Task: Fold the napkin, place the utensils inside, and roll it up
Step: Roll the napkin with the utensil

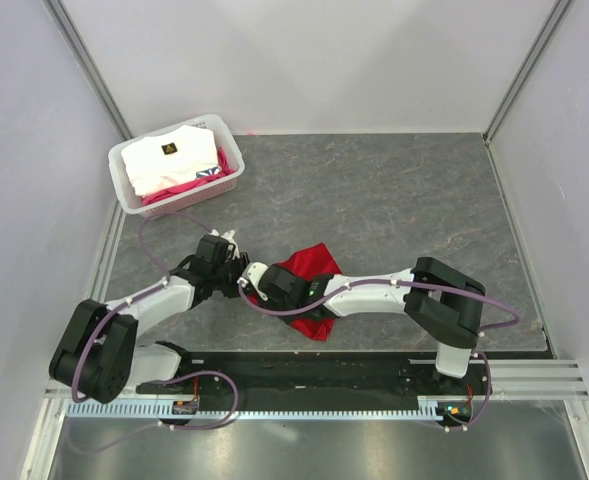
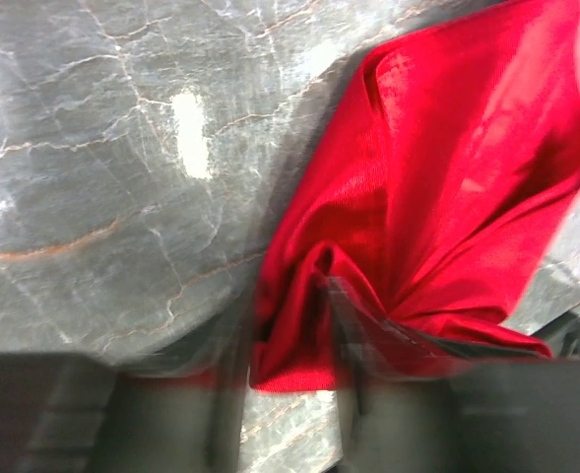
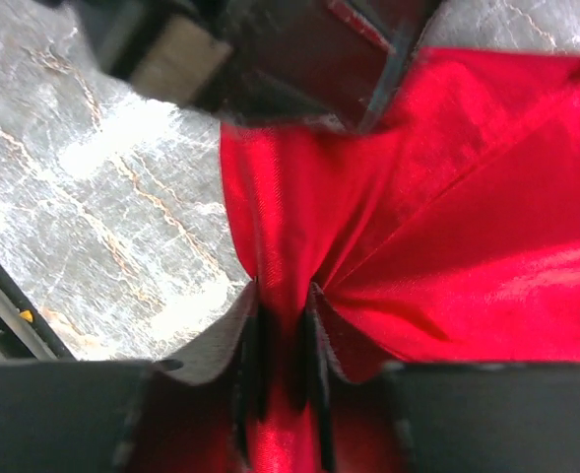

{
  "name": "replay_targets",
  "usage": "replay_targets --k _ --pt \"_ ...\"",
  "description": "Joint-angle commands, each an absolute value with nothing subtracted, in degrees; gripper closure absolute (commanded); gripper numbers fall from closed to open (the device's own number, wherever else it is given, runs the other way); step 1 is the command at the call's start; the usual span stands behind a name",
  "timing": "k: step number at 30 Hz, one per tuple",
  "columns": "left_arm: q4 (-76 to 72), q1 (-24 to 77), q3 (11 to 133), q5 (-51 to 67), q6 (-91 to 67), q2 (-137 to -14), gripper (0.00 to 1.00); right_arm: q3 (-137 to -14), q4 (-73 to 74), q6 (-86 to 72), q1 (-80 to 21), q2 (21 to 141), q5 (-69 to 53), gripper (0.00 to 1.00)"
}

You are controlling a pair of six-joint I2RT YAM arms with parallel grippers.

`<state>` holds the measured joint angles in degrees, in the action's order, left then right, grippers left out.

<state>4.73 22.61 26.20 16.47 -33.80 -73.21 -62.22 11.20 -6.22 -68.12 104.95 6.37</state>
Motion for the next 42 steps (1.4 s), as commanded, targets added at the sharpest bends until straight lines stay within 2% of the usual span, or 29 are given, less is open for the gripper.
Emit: replay_targets --k 1,3,9,14,20,26,31,37,42 --pt "8.51 22.68 28.03 13.28 -34.19 -68.04 0.49 -58.63 12.22 -7.38 -68.29 104.6 2.65 0.79" --pt "9.58 22.5 28.39 11.53 -34.37 -66.19 0.38 -57.57 11.26 -7.73 -67.68 103.98 0.63 0.85" --pt "11.34 22.24 25.32 7.48 -35.42 -60.4 0.27 -55.99 10.99 -7.47 -63.73 102.31 -10.97 0.9" --pt "9.06 22.32 22.42 8.26 -35.25 -54.68 0.23 -56.25 11.07 -6.77 -58.11 102.39 -23.69 0.89" --pt "2.74 22.24 17.94 17.64 -35.95 -50.8 0.23 -57.48 10.81 -5.71 -52.13 105.9 -36.55 0.9" --pt "-1.84 22.32 16.08 22.93 -35.77 -53.52 0.26 -59.24 9.49 -5.36 -47.55 111.09 -47.97 0.91" --pt "-3.69 22.32 16.35 22.41 -35.16 -57.04 0.31 -60.64 8.7 -4.92 -44.48 115.75 -54.04 0.91" --pt "-4.66 22.32 17.31 22.85 -34.8 -61.43 0.4 -61.43 7.03 -4.75 -42.28 119.88 -57.74 0.92" --pt "-5.71 22.32 17.05 24.52 -35.24 -64.6 0.53 -62.58 6.24 -4.74 -41.13 122.25 -58.97 0.93"
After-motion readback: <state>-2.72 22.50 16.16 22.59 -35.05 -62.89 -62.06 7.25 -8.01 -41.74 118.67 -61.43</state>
